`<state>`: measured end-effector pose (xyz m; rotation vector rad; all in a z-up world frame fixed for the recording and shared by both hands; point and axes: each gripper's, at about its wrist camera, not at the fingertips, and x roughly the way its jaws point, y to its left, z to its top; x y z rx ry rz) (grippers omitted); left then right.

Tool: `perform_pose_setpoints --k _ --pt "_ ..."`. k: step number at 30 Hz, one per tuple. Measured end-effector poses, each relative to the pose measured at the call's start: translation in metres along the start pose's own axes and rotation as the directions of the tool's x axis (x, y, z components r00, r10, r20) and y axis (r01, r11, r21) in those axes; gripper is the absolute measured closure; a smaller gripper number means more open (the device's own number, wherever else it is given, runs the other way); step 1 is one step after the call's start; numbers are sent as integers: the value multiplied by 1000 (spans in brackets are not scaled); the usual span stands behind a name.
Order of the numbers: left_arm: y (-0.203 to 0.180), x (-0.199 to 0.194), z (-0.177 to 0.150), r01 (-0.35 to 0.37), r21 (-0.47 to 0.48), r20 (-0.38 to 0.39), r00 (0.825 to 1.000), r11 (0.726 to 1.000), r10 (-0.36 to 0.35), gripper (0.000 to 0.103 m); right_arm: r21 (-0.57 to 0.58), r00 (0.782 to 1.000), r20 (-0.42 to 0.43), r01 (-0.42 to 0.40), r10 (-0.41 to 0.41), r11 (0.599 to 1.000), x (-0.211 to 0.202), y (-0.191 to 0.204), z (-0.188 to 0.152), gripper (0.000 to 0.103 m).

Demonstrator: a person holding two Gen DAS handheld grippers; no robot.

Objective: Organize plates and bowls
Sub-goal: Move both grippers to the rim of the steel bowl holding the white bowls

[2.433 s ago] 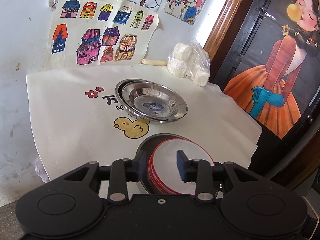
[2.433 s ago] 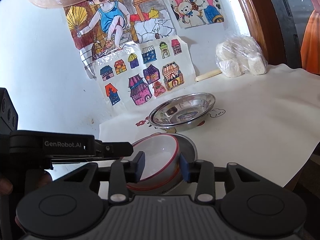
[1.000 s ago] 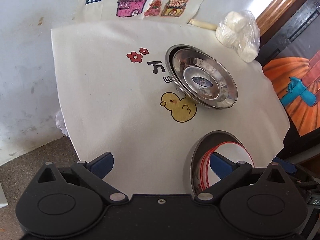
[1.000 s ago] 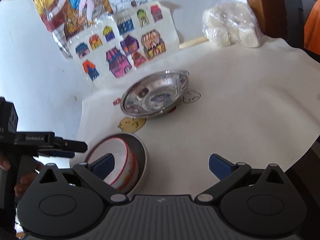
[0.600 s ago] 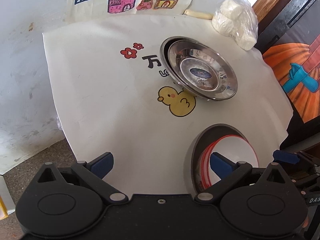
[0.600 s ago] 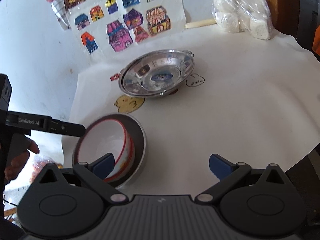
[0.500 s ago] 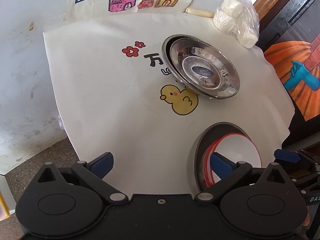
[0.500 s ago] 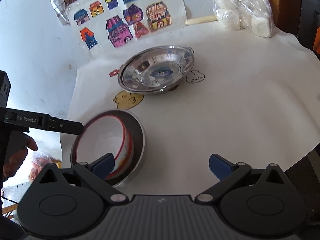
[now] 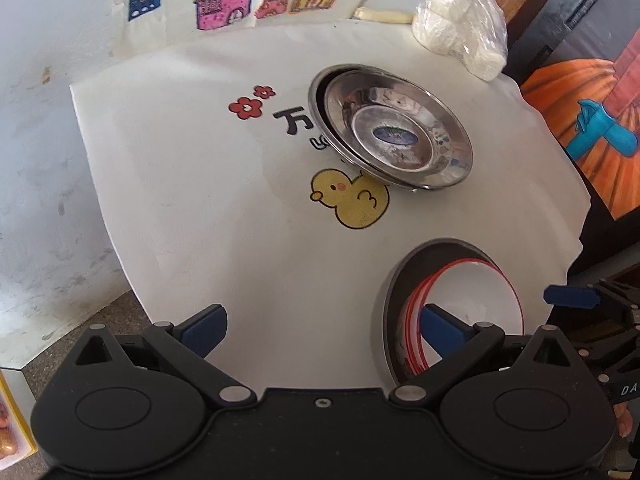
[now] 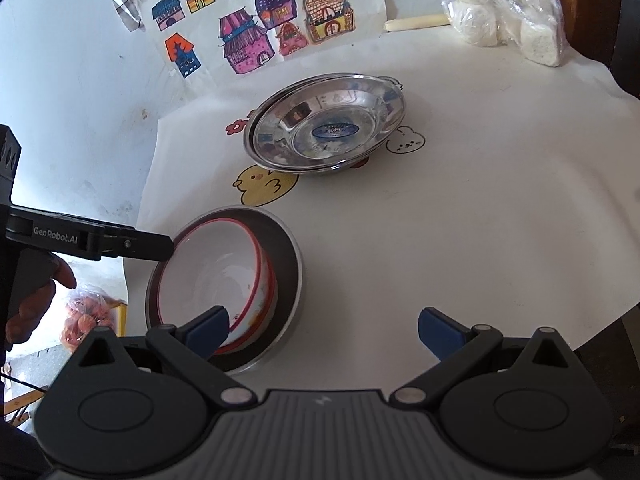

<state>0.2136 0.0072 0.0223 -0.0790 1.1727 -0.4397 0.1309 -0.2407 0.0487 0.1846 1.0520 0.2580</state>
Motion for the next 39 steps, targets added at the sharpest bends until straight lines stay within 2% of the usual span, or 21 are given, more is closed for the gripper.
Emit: perform_pose_setpoints --k 9,21,39 --pt "2 -3 -2 3 15 -12 1000 1000 -3 1 10 1000 -10 -4 4 1000 -3 -2 -1 0" --pt "0 1 -5 -44 44 -37 998 998 46 1 30 999 -32 7 -6 1000 -3 -5 -3 0" --pt "-1 1 -6 -48 66 -5 999 997 49 1 14 997 -81 8 -7 1000 10 -3 -4 0"
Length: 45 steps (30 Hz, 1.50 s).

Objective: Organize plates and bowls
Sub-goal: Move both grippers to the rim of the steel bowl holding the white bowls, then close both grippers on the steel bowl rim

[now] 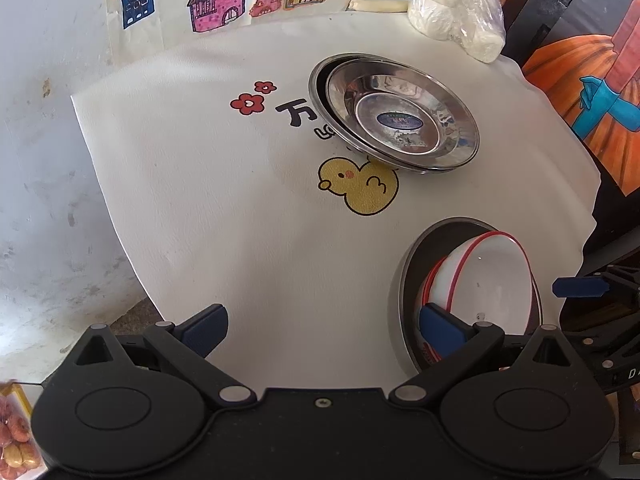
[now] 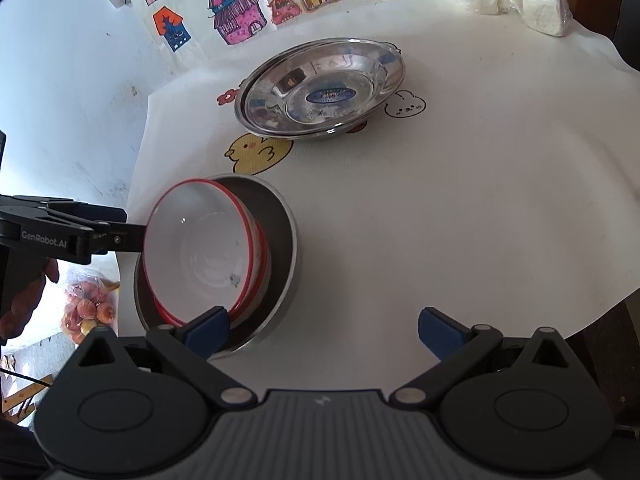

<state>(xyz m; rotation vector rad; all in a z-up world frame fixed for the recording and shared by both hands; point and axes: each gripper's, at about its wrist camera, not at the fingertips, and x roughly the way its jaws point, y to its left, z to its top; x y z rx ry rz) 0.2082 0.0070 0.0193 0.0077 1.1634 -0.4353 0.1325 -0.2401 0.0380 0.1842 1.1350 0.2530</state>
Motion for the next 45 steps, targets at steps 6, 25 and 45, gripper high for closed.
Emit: perform_pose_setpoints --k 6,25,45 --pt "-2 6 -3 -17 20 -38 999 1000 18 6 -10 1000 0 10 -10 1000 0 1 0 0" --pt "-11 8 -4 -20 68 -29 999 997 22 19 -18 999 -4 54 -54 998 -3 0 4 8" --pt "-15 5 -3 65 58 -38 997 996 -63 52 46 998 -35 55 -53 997 -2 4 18 39"
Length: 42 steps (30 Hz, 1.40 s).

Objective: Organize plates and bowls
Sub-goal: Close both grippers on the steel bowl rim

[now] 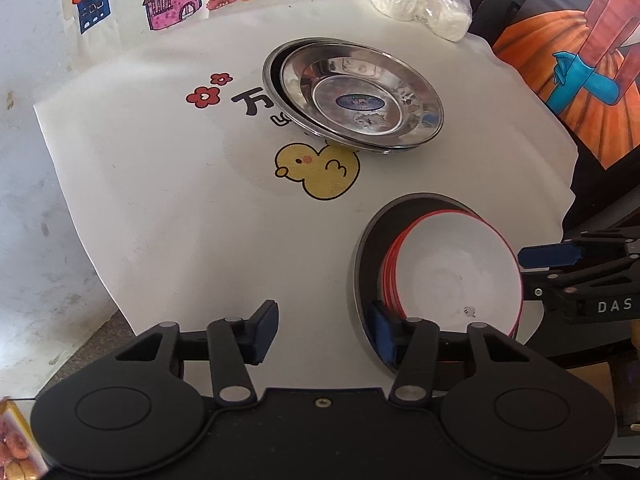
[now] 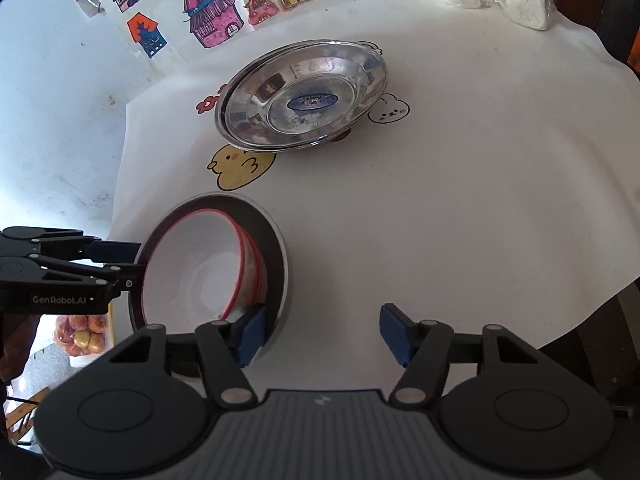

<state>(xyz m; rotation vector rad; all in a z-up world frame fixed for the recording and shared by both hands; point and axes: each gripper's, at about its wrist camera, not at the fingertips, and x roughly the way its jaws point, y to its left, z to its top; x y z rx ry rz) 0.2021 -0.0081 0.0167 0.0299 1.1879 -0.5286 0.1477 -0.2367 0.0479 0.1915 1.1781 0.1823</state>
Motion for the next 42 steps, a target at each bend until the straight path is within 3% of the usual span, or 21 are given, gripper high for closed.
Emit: perform_pose_setpoints --k 6,11,22,36,42 --pt "1 0 0 11 -8 5 1000 1000 -11 55 10 1000 -7 2 -1 1000 5 3 2 46" --pt "-1 0 0 6 -7 10 1000 1000 -6 58 -2 1000 -12 3 -3 1000 6 8 4 58" --pt "-7 4 1 -14 -13 16 1000 1000 14 69 18 999 -35 -37 38 999 13 8 7 69" --pt "-10 5 3 -12 -22 18 1000 1000 12 75 85 997 -63 -35 40 996 15 6 7 69" --pt "-14 6 4 -11 -14 19 1000 1000 11 81 106 995 -67 -65 72 992 16 9 7 88"
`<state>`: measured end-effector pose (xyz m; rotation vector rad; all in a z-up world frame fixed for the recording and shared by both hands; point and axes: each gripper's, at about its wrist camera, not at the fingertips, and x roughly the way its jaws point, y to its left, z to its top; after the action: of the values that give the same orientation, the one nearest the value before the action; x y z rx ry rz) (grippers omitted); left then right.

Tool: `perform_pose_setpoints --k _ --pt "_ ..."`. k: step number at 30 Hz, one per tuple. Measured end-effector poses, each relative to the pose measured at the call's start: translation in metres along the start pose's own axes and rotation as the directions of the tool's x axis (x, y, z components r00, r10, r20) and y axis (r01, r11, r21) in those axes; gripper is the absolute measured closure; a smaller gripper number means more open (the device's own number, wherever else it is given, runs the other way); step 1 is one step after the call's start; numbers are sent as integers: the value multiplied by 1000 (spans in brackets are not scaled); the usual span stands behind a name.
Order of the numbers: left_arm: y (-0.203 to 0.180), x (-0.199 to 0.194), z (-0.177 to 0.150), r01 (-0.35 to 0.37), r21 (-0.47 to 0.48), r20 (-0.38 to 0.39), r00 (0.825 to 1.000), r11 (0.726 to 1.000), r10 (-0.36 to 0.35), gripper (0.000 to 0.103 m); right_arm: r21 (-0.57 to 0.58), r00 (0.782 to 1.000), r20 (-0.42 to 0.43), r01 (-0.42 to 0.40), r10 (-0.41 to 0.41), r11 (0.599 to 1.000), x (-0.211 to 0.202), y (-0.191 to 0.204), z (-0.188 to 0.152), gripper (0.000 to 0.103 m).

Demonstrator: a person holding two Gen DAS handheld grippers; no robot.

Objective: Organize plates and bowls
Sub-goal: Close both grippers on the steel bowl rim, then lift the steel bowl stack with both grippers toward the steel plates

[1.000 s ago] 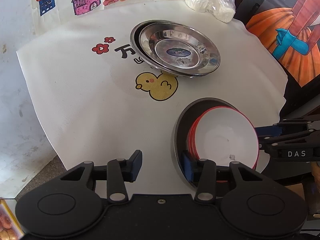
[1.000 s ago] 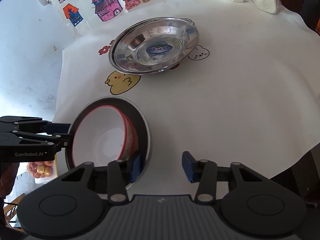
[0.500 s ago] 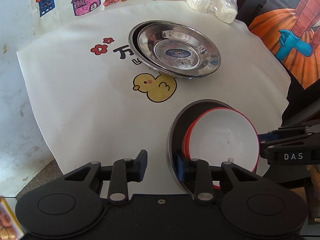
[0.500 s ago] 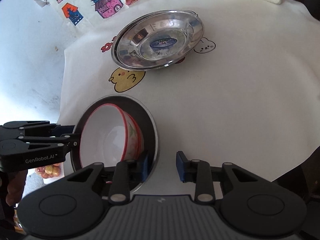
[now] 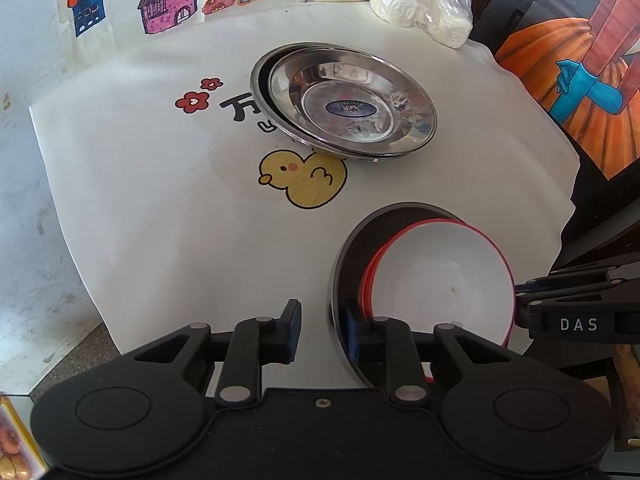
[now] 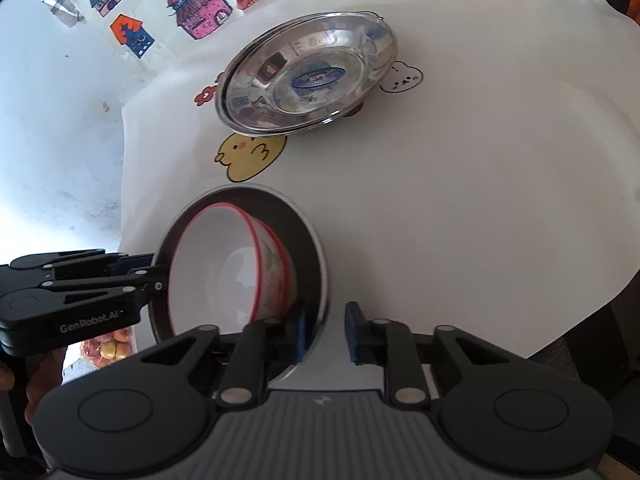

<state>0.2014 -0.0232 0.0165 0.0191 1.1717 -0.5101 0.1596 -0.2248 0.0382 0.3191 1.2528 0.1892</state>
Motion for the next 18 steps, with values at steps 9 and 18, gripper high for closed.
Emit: perform_pose_setpoints --k 9,18 --pt "-2 2 1 20 -6 -2 1000 1000 -20 92 55 999 -19 -33 34 998 2 -7 3 88" --pt "-3 1 1 16 -16 -6 1000 1000 -16 95 88 999 -14 -40 41 995 2 -8 1 89"
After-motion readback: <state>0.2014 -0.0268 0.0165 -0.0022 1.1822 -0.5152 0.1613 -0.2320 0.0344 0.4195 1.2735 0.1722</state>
